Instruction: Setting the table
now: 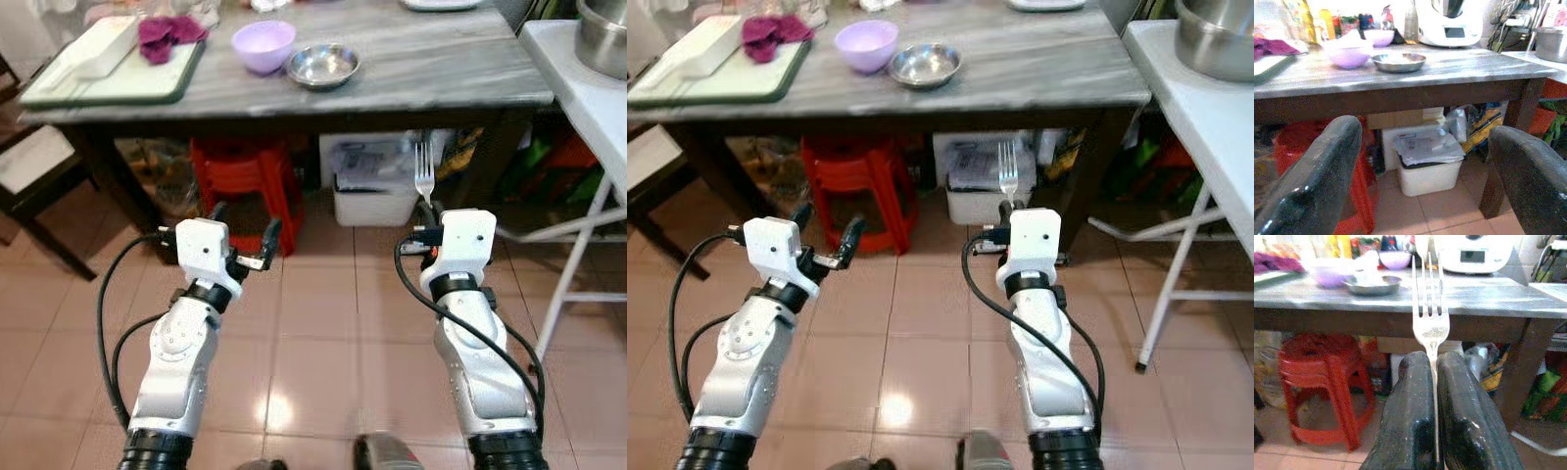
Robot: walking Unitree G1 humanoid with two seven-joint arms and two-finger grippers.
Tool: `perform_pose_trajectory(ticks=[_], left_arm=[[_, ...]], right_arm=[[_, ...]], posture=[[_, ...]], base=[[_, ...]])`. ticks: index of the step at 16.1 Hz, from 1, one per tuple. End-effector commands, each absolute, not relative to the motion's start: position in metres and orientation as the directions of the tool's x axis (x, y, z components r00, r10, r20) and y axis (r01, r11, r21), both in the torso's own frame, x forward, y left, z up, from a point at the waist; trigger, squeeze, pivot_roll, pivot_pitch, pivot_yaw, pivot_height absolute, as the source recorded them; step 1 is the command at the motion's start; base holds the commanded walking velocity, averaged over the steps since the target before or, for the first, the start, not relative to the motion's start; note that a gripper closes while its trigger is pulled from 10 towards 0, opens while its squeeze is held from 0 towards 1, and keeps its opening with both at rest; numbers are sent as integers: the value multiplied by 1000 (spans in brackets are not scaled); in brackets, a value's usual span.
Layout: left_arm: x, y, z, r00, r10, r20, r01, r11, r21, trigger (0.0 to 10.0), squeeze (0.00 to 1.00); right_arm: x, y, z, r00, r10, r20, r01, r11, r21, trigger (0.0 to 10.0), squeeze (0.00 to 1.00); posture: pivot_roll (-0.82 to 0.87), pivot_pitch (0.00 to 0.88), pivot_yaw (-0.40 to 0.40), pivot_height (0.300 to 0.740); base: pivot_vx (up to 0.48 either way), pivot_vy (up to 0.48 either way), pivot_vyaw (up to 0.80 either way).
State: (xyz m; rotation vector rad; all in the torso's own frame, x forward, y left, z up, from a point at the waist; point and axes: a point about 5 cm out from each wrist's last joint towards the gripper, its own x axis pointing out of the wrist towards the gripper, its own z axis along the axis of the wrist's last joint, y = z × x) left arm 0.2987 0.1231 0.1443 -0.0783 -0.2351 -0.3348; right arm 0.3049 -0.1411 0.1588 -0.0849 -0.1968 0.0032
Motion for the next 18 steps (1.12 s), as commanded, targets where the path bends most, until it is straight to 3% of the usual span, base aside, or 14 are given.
perform_pose_trajectory(ticks=[1, 18], left_arm=[[298, 127, 144, 920, -313, 234, 327, 945, -24, 10000, 0], [300, 124, 144, 919, -317, 232, 332, 943, -26, 10000, 0]], right_arm=[[304, -142, 162, 978, 2, 208, 14, 997, -75, 10000, 0], [305, -142, 163, 977, -8, 213, 24, 997, -74, 10000, 0]], posture=[[-108, 177, 54, 740], [-116, 175, 58, 740]], base=[[480, 0, 0], [480, 0, 0]])
